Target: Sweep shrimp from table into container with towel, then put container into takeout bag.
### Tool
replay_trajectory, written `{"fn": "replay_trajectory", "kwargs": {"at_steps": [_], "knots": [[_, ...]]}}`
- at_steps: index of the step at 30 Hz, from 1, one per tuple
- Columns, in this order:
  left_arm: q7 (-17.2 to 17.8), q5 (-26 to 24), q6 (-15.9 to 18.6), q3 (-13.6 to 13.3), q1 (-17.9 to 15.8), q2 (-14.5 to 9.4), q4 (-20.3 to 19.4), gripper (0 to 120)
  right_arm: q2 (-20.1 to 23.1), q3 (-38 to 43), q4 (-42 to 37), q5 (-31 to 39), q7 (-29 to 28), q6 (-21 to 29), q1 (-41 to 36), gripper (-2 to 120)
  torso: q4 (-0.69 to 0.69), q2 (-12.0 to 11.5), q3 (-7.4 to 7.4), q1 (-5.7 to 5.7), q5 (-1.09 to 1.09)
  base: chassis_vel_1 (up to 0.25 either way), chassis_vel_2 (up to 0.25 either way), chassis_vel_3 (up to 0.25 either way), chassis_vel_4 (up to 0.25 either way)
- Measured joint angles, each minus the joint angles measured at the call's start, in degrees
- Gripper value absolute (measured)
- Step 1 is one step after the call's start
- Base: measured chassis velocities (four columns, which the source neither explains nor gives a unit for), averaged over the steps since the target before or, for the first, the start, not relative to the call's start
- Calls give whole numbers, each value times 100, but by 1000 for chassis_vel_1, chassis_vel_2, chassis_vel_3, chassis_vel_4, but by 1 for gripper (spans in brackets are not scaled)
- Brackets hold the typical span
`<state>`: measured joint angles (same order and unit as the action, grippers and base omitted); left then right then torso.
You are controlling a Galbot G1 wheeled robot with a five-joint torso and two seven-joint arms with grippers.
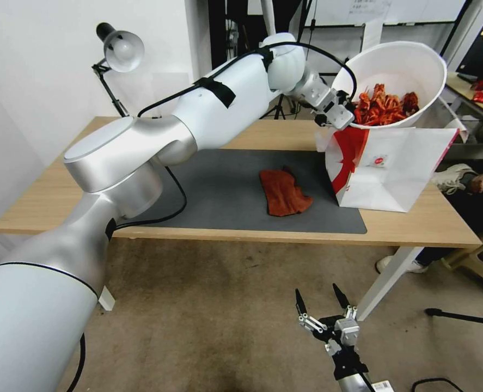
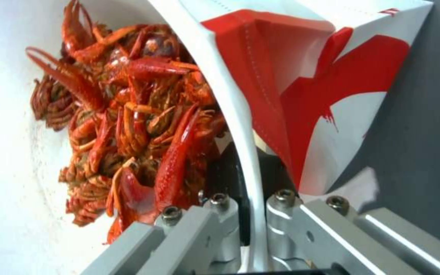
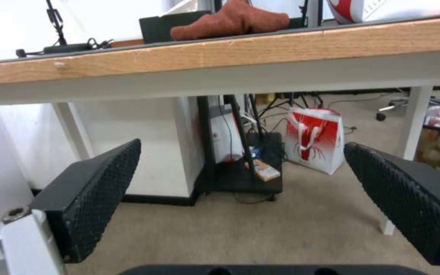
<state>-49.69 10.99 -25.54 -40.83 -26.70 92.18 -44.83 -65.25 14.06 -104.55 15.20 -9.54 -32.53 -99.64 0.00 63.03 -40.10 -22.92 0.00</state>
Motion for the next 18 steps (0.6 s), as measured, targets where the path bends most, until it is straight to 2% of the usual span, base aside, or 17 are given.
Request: {"fn": "replay_trajectory", "kwargs": {"at_steps": [2,3,5,8,9,10,12,13,15,17,18], "knots": [[103,-2,63,-27,-4,0,-39,8,3,1,4,7,1,-3,3,100,0,0,-1,0,0,0,0,0,0],[103,-2,63,-27,-4,0,-39,8,3,1,4,7,1,-3,3,100,0,0,-1,0,0,0,0,0,0],[200,-25,136,-47,-15,-1,-77,20,12,2,4,10,10,-3,13,100,0,0,-1,0,0,0,0,0,0],[219,-77,157,-48,-43,-2,-74,27,16,1,4,9,38,-3,13,100,0,0,-1,0,1,0,0,0,0],[241,-113,162,-41,-55,-3,-66,35,18,-8,14,9,57,-7,10,100,0,0,-1,0,0,0,0,0,0],[241,-113,162,-41,-55,-3,-66,35,18,-8,14,9,57,-7,10,100,0,0,-1,0,0,0,0,0,0],[297,-141,164,19,-55,-6,-42,44,20,-22,51,9,70,-13,21,100,-1,0,0,0,0,0,0,0,0],[297,-141,164,19,-55,-6,-42,44,20,-22,51,9,70,-13,21,100,-1,0,0,0,0,0,0,0,0],[406,-188,164,64,-48,-9,-4,55,22,-43,88,10,71,-14,62,100,0,0,0,0,0,0,0,0,0],[442,-223,164,76,-36,-10,3,59,22,-51,94,10,71,-14,75,100,0,0,0,0,0,0,0,0,0],[471,-311,166,88,-18,-13,8,66,21,-62,96,9,70,-14,87,100,0,0,-1,0,0,0,0,0,0]]}}
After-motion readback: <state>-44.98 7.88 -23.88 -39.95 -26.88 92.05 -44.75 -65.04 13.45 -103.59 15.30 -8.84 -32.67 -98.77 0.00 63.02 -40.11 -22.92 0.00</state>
